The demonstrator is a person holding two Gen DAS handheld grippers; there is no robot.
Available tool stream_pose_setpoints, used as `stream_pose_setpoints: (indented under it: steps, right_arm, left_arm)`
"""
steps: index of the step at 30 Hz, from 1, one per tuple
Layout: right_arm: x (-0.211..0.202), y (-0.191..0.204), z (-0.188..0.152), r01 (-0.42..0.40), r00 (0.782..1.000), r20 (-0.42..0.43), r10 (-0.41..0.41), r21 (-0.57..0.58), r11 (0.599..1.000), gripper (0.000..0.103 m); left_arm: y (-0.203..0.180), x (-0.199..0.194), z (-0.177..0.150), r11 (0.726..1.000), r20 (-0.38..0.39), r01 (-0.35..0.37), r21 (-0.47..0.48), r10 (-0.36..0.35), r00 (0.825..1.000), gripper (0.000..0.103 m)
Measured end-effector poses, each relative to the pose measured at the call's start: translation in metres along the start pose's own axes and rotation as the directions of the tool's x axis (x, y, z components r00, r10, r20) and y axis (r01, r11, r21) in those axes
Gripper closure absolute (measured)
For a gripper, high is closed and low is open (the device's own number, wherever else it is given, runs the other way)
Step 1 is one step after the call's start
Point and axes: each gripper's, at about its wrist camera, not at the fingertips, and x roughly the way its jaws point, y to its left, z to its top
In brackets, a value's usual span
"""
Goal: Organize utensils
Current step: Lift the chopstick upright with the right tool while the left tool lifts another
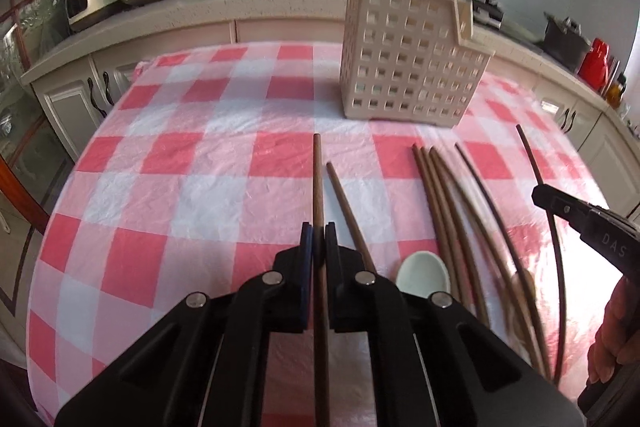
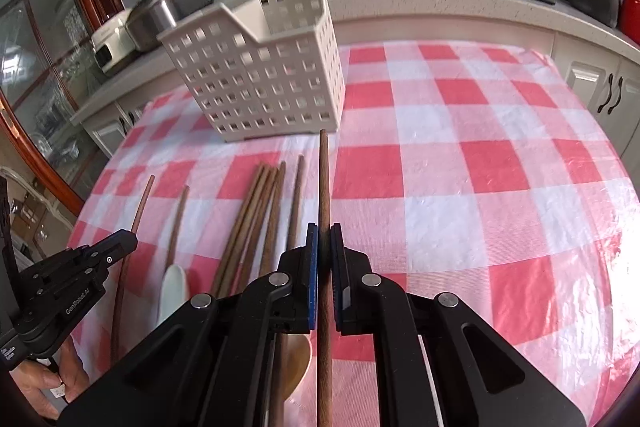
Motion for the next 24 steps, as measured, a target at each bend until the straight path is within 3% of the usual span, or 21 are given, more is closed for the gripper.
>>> stream_pose_setpoints:
  steps: [9,19,24]
  right_arm:
    - [-0.069,0.013,-0.007,-0.014,0.983,0.182,0.018,-0.025,1.000,0.095]
    - [-0.123,0.020,-0.016,0.008,0.959,0.282,0.008,-0.055,0.998,0.095]
    - [-0.141,0.027,-0.019,0.036,0.946,0.325,-0.007,-0.082,0.996,0.095]
  left_arm:
    - [0.007,-0.066,-0.010,0.997,0.149,0.069,-0.031,-0.063,0.987,0.097]
    - [0.003,-0.132,-0.019,0.998,0.293,0.070,0.002,-0.068,0.954,0.097]
    - [0.000,-0.150,-0.022,0.997,0.329,0.074,0.014,-0.074,0.941,0.097]
